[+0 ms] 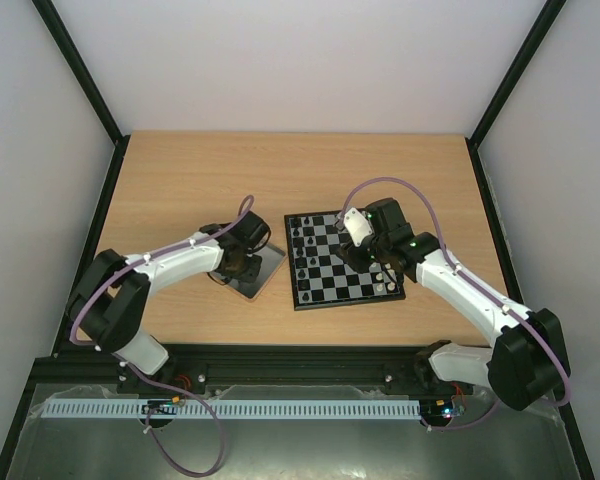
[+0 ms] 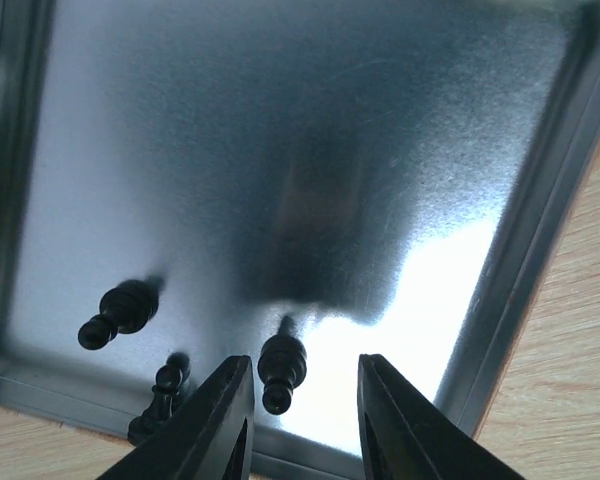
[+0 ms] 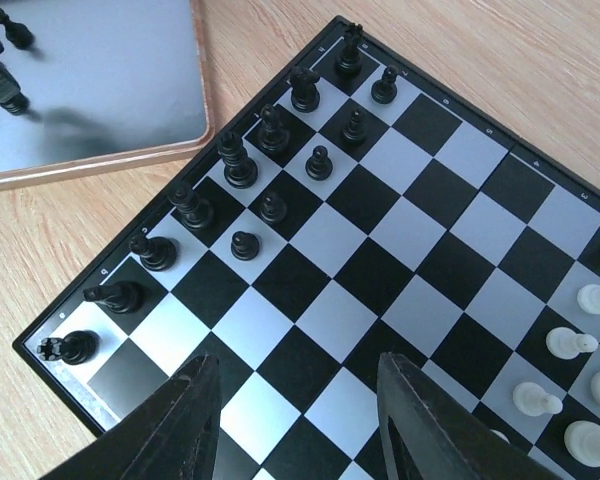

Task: Set up the chess pieces on the board

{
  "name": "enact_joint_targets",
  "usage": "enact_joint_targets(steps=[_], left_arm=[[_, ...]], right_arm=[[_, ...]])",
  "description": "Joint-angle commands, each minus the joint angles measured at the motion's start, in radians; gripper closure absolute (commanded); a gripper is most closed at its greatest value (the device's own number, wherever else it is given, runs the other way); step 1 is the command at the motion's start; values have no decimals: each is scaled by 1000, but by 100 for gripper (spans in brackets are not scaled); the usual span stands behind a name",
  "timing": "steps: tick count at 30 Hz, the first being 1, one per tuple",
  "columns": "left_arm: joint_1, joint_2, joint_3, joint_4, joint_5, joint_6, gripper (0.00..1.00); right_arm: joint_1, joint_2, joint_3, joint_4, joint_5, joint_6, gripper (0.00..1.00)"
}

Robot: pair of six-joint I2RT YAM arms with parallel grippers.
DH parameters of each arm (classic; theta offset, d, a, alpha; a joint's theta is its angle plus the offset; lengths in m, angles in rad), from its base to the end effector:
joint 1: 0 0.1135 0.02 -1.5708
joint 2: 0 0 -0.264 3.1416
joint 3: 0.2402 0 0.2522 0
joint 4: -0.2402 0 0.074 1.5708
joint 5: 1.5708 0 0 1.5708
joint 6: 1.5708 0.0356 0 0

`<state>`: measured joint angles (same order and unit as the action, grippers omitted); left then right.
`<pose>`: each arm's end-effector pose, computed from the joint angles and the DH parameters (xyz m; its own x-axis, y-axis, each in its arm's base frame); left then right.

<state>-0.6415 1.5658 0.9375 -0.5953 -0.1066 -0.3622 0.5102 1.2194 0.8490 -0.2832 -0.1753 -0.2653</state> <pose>0.2341 -0.1701 0.1792 -0.9051 0.2362 -0.3536 0.2623 0.9646 -0.0270 0.2289 0.1352 0.2623 -0.3543 -0.4941 -0.7939 -0.7198 0.6861 -0.1058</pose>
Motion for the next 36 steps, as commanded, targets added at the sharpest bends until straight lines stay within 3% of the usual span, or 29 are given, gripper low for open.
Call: enact_joint_targets(steps=[1,6,14,25,36], left_arm=[[-7,33,33,-91,-28,-40,71],[-16,75,41,-104,-21,-50,73],[-22,98,40,-85,-41,-55,88],[-28,98,66,-70,-42,-28,95],[-141,37,303,-147,0,40,95]], right_arm=[[-3,5,-17,24,14,-9,55],[-3,-2,-21,26,14,-17,55],[-3,-8,-23,23,9,-17,55],[-6,-6,-9,20,29,-3,55],[-242,8,107,-86,-124,188,56]])
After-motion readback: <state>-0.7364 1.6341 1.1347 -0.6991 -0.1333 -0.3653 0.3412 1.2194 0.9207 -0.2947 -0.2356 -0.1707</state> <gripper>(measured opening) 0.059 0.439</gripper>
